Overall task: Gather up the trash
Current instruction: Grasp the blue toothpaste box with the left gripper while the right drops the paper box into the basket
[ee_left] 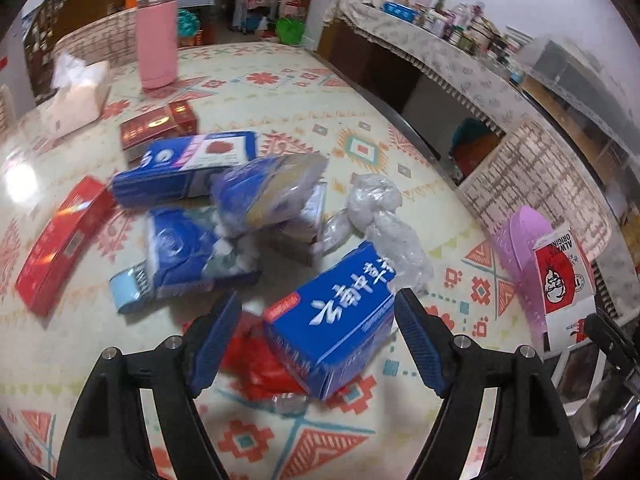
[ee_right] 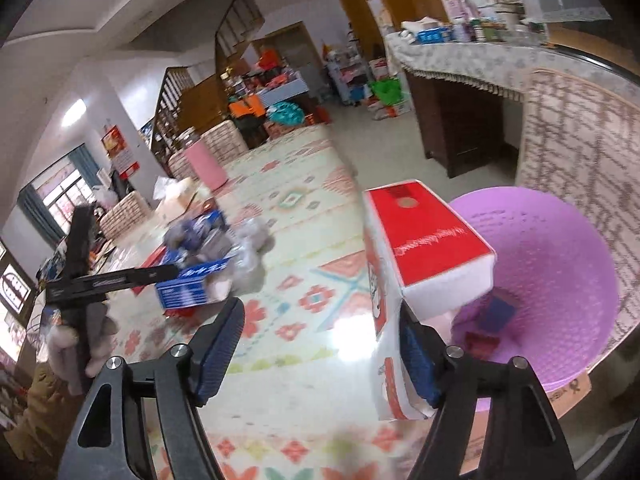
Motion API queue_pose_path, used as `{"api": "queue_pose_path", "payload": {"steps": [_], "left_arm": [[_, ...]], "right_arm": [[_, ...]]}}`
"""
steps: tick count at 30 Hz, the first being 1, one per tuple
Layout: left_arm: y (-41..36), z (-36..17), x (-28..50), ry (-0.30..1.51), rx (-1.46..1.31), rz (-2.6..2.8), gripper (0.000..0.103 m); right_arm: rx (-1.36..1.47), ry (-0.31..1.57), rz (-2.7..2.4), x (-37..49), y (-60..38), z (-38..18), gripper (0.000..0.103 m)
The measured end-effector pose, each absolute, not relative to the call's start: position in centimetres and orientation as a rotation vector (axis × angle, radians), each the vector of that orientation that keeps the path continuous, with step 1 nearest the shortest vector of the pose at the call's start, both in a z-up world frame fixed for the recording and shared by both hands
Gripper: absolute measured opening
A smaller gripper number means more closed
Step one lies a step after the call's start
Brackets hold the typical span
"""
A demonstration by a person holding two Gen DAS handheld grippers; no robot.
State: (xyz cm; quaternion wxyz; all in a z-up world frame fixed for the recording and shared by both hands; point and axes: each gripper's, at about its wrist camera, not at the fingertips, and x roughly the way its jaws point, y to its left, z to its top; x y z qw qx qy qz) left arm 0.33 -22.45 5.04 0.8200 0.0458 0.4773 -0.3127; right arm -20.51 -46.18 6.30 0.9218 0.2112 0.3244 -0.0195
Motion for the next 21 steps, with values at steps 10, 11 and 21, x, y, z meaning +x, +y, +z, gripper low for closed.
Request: {"api": "queue_pose_path", "payload": {"steps": [10,11,21], "left_arm": [[-26.2,3.5,-2.7,0.982,0.328,-0.709,0.067],[-26.3,3.3,-2.9,0.981,0.338,-0.708,0.063],[-26.0,4.2,-4.9,0.962,0.3,-0.741,0.047]], "right_arm": [[0.371,0.732,-0.153,-18.9,-47.0,5.2,0.016],[0.374,0.72,-0.161,-19.1,-47.3,5.3,0.016],[0.297,0.653,-0.455,-19.9,-53.7,8.9,0.013]]}}
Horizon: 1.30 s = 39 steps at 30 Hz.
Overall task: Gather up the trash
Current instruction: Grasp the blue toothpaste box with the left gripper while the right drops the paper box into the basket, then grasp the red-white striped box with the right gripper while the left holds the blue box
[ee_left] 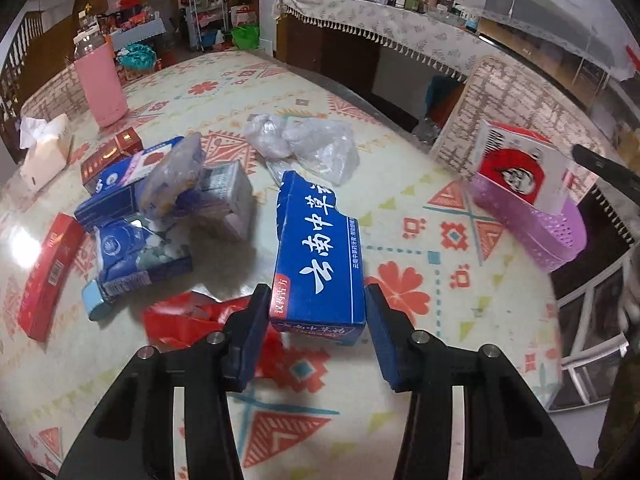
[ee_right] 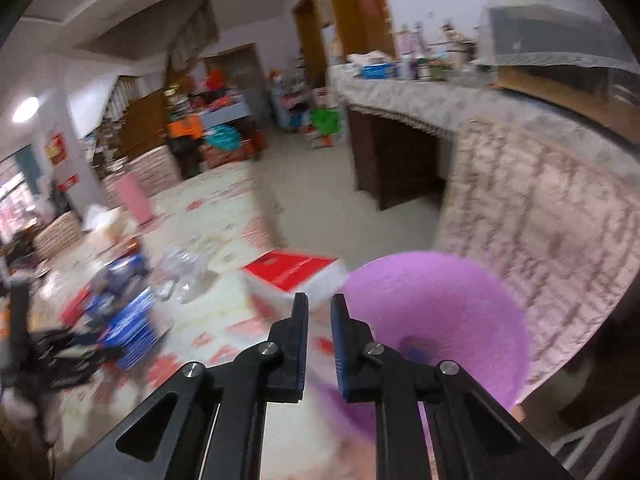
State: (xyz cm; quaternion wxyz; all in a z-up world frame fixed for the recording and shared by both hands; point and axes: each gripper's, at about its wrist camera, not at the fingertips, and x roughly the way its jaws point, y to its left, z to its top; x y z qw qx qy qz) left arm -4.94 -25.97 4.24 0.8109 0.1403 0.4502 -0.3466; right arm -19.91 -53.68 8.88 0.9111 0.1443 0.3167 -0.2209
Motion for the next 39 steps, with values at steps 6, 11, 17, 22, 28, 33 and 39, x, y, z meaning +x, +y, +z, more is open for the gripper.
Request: {"api": "queue_pose_path", "payload": {"steps": [6,11,17,22,28,33,39], "left_arm": [[-26.3,4.0,-6.0,0.975,0.301,-0.76,0.047],[-26.2,4.1,-6.2,0.99,0.276,-0.761,0.047],[-25.7,4.0,-6.3,1.005,0.243,-0.747,0.047],[-25.0,3.7,-6.2,1.024,0.207,-0.738,0.047],[-24.4,3.6,-5.7,1.039,0.16,-0.731,0.056],[-25.9,3.6,-5.1,1.028,0.166,-0.718,0.067],[-27.9,2.0,-4.6,1.049,0.226,-0.671,0.047]], "right_arm": [[0.426,0.658,-0.358,-20.2,-55.4,7.1,0.084],[0.463,0.579,-0.246,-20.0,-54.3,7.4,0.089],[0.331,0.691,-0.076,-16.5,-48.3,6.4,0.09],[0.214,0.797,-0.118,-13.4,-45.4,3.7,0.09],[0.217,0.835,-0.134,-11.8,-45.0,2.2,0.071],[0.231,0.766,-0.137,-13.6,-45.1,4.2,0.071],[0.259,0.703,-0.134,-15.9,-45.7,6.6,0.071]]}}
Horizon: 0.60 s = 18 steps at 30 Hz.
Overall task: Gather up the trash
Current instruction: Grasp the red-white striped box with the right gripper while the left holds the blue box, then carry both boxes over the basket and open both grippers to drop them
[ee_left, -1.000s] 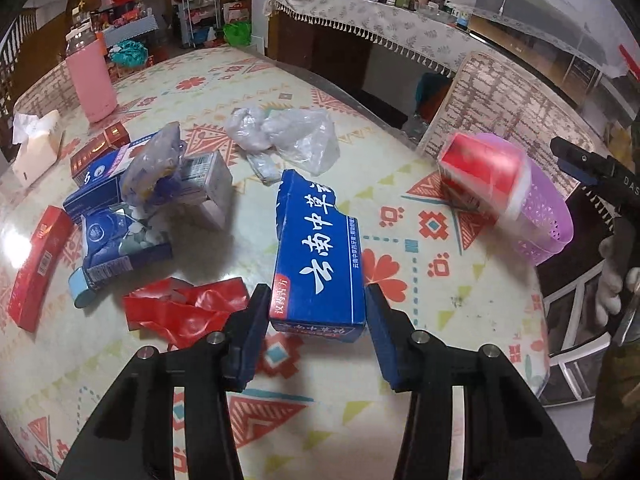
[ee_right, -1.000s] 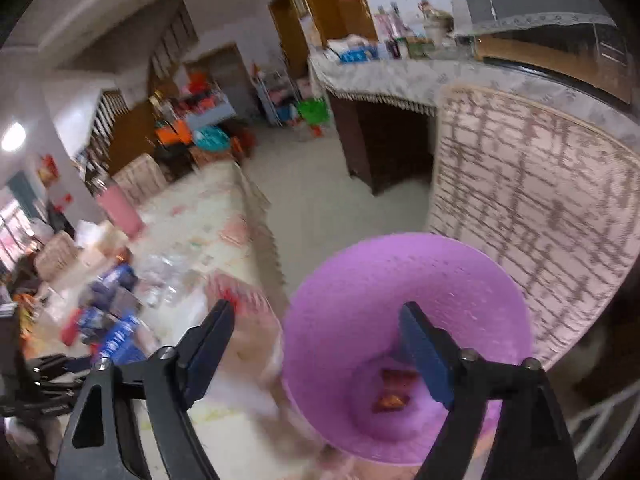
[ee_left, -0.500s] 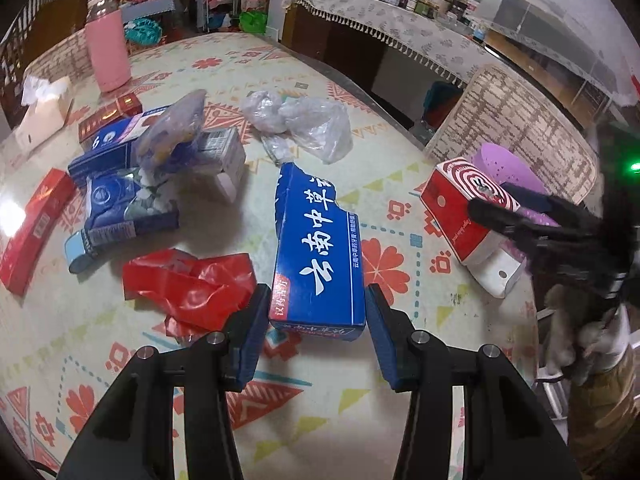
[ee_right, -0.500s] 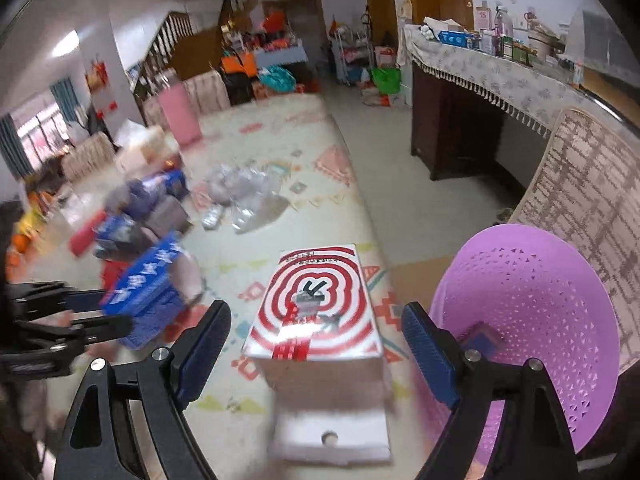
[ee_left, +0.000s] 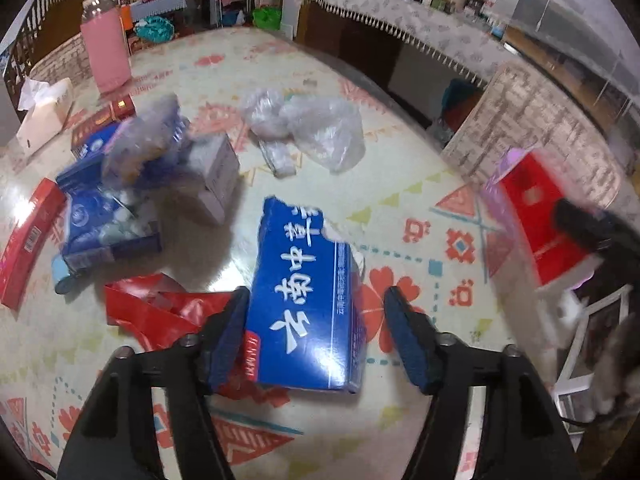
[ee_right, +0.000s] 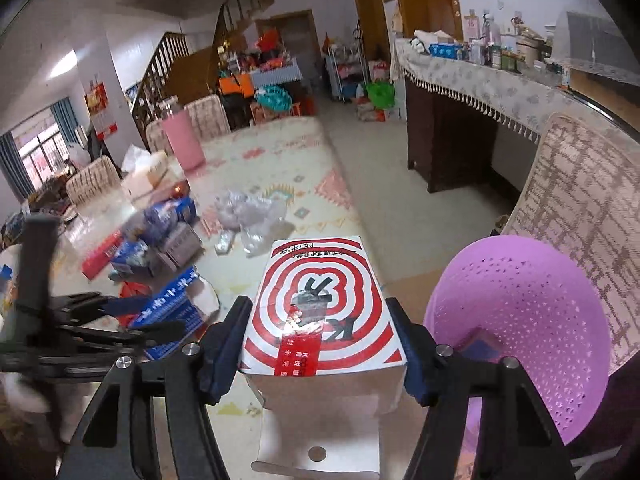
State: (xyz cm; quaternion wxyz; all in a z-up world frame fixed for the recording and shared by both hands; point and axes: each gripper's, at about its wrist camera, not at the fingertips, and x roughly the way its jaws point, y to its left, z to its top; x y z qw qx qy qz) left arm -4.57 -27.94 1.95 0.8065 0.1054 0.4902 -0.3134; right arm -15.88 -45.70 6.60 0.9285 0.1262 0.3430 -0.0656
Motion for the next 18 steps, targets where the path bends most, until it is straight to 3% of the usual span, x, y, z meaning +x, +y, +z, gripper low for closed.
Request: {"api": "queue_pose_path", "payload": {"steps": [10,18], "left_arm": [[-27.4,6.4,-6.9,0.98,0.145,-0.742,0.046],[-34.2,9.0,-8.9,0.976,0.14,-0.912,0.046]], "right_arm": [[0.306,0.577,-0.198,-20.5,-49.4,10.2,0.071],[0.396,0.56,-0.303,-22.4,-55.6,9.7,0.071]]}}
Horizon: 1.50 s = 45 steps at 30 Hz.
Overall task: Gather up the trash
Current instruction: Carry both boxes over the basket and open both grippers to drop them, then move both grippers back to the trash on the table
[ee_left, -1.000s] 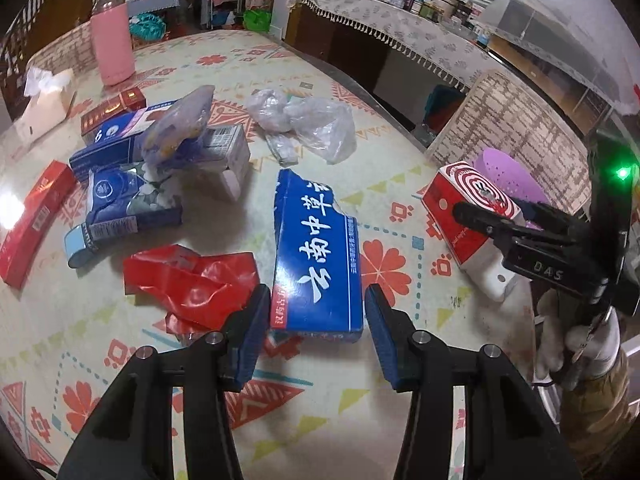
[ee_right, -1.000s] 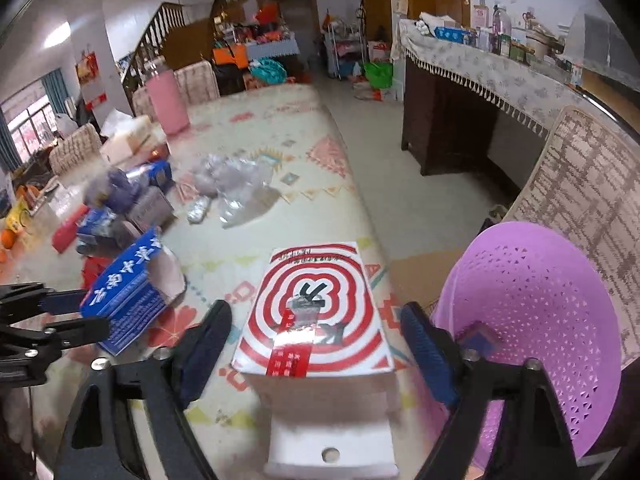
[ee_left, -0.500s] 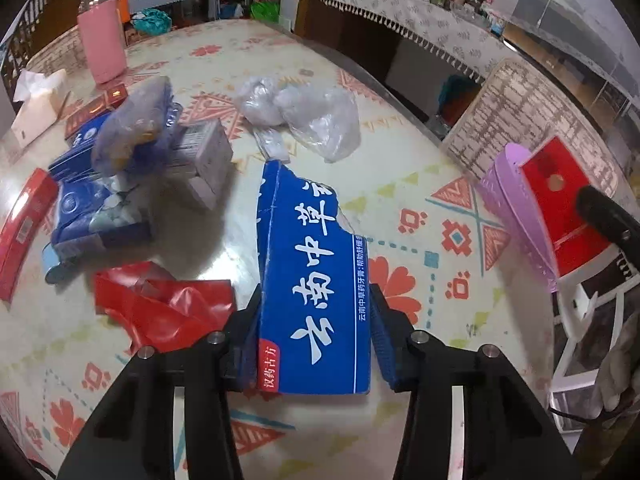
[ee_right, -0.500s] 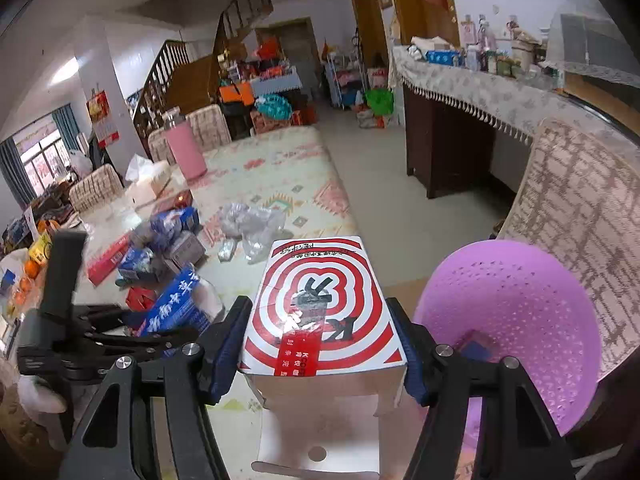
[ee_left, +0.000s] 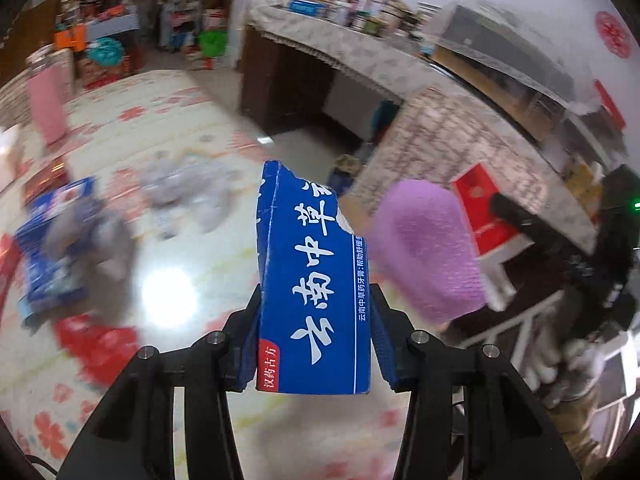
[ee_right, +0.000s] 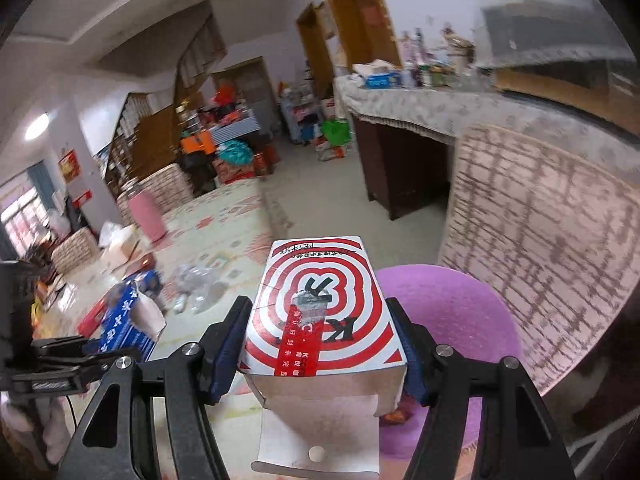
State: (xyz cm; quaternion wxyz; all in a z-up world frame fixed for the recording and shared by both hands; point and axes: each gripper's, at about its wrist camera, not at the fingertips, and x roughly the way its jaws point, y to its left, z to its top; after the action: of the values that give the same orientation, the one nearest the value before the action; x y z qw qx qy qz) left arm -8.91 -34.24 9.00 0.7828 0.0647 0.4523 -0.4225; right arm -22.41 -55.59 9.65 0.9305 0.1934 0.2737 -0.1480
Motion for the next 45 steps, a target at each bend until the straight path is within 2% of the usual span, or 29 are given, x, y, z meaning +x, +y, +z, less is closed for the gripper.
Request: {"api": "queue_pose_path", "payload": {"steps": [11,13,15,17,27,31,45], "left_arm": [[-46.5,9.7,-10.4,1.011,0.152,-1.094,0.046],[-47.7,9.7,-10.5,1.005,0.144,-1.109,0.052],[-48.4,9.8,-10.7,1.0,0.144,-1.109,0.074],[-48.4,9.9,-11.0,0.987,0.137,-1.103,0.075],[-43.9,9.4,-12.3,0.983,0.164,-1.029,0.077],[-41.6,8.9,-12.4,0.988,0.157,-0.965,0.078],[-27.1,7.0,-10.5,0.976,0.08,-0.727,0.078]], "right_arm": [[0.548,0.56,-0.421,-25.6,-63.6,7.3,0.073],[0.564,0.559,-0.425,-25.9,-64.4,7.1,0.075],[0.575,0.557,-0.427,-26.0,-65.0,6.9,0.08],[0.583,0.548,-0.425,-26.2,-65.2,6.9,0.083],[0.531,0.507,-0.417,-26.9,-62.2,7.1,0.084],[0.477,0.476,-0.403,-26.9,-59.7,7.5,0.088],[0.522,0.626,-0.198,-23.0,-51.6,5.1,0.089]]}}
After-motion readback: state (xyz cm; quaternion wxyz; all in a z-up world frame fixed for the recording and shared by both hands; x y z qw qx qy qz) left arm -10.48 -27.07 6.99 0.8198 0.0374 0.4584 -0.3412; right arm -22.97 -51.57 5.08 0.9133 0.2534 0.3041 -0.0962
